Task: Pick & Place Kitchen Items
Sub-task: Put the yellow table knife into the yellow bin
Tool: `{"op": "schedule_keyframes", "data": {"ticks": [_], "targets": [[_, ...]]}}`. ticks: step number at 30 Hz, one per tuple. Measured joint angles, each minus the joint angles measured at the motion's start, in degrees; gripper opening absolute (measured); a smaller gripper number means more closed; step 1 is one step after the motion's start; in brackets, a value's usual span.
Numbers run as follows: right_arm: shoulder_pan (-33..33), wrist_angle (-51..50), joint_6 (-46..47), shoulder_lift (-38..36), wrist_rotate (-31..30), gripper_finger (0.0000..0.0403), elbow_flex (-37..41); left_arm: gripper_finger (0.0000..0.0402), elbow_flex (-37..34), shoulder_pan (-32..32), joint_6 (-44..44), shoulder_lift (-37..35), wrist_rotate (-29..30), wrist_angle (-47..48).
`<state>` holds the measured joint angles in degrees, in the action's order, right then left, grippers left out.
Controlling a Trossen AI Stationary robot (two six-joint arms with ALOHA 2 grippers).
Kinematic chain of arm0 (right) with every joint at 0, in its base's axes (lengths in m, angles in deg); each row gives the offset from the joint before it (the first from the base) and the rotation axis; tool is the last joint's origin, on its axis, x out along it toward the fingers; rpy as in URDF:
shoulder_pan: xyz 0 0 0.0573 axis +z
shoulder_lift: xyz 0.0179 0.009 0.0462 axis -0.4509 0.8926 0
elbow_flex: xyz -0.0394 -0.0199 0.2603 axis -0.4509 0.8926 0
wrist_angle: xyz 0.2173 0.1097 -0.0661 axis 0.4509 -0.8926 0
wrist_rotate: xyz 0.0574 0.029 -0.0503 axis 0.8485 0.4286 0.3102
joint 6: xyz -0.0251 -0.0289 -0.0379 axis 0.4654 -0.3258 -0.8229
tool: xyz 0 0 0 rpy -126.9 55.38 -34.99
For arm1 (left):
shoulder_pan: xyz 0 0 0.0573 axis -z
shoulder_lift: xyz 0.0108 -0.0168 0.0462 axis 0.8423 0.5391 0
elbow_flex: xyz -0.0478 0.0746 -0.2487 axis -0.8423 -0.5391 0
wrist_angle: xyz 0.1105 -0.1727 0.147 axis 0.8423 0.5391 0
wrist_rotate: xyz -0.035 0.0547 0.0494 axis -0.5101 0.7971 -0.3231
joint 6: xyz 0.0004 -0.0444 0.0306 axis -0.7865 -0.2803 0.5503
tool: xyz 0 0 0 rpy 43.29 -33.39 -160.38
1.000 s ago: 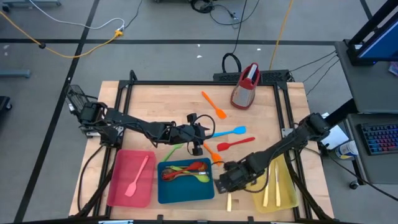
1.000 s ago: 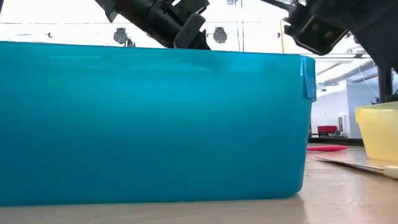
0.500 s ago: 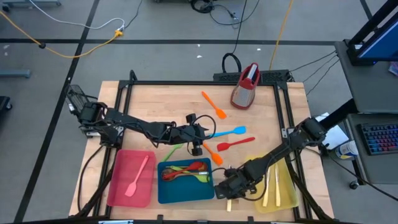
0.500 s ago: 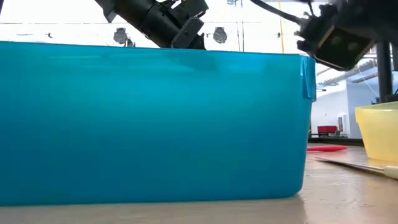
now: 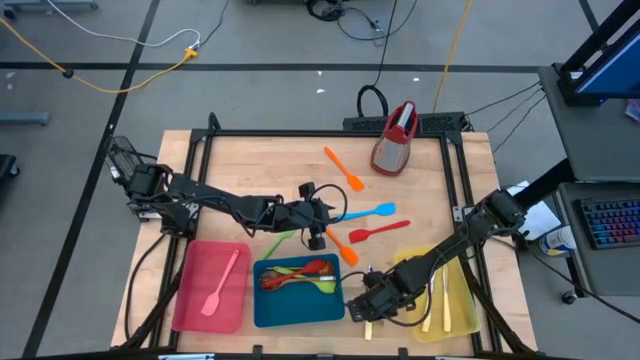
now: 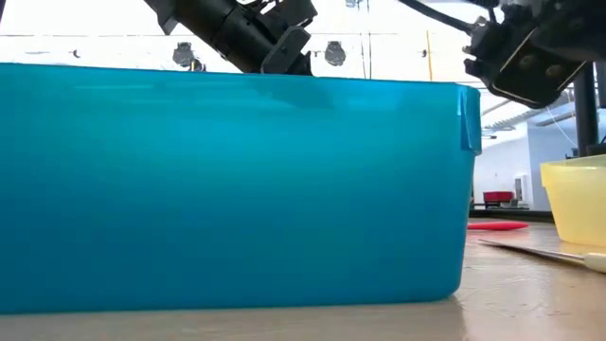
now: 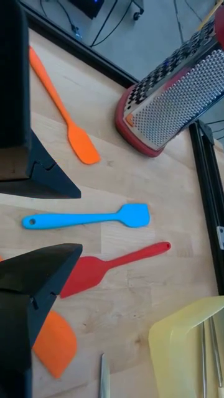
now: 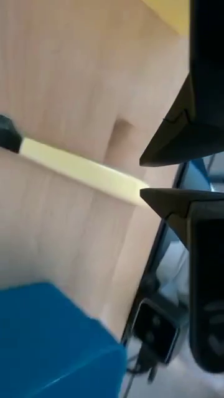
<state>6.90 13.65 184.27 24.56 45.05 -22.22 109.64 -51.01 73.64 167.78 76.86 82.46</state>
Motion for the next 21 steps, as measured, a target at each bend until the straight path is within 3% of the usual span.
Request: {"op": "schedule_keyframes", "data": {"ticks": [11, 16, 21], "targets": [[-0.3, 5.1, -19.8, 0.0, -0.2, 0.0059, 0.0, 0.0131, 0.0, 0.0, -0.5, 0.0, 0.0, 0.0], [-0.9, 5.5, -33.2, 0.0, 0.0, 0.0059, 0.0, 0.0131, 0.0, 0.0, -0.7, 0.0, 0.0, 0.0], [-1.9, 5.5, -24.3, 0.0, -1.6, 0.0064, 0.0, 0.0131, 0.0, 0.0, -0.7, 0.0, 0.0, 0.0]]}}
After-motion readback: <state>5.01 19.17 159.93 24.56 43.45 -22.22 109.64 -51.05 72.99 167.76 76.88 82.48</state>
